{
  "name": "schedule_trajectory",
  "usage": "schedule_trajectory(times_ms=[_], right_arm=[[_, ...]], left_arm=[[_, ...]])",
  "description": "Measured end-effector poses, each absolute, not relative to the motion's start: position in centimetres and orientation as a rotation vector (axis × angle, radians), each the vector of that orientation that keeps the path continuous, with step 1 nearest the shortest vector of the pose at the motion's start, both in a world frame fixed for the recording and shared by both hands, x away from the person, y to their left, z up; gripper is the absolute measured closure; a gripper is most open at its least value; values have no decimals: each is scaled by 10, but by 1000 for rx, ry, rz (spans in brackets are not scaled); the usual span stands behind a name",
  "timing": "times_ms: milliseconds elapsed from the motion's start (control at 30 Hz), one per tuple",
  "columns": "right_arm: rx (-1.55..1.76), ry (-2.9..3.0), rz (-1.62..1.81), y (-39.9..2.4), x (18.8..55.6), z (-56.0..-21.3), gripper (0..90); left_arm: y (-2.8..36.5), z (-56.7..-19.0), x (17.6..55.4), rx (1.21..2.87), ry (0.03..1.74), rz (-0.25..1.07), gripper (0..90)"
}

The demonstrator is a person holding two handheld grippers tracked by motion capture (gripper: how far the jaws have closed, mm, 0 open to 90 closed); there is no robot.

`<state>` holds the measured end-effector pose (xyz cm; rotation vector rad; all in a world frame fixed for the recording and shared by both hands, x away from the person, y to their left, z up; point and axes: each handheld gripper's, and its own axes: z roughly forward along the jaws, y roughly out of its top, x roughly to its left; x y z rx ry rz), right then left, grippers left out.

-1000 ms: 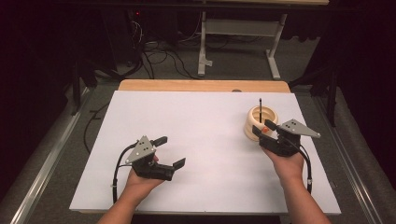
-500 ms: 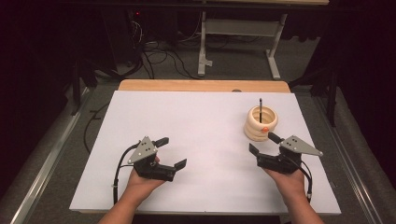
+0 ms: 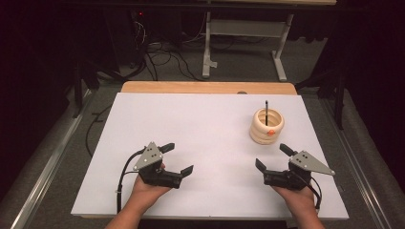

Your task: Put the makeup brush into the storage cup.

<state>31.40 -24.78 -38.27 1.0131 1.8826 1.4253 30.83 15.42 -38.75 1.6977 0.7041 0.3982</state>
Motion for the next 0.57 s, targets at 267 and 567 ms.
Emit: schedule_trajectory(times_ms=[267,567], right_arm=[[1018,1866,1439,-250,315,-382,12],[1020,1856,1438,-250,314,-381,12]], left_arm=[[149,-392,309,1728,698,384,9],[149,-392,311,1723,702,377,2]])
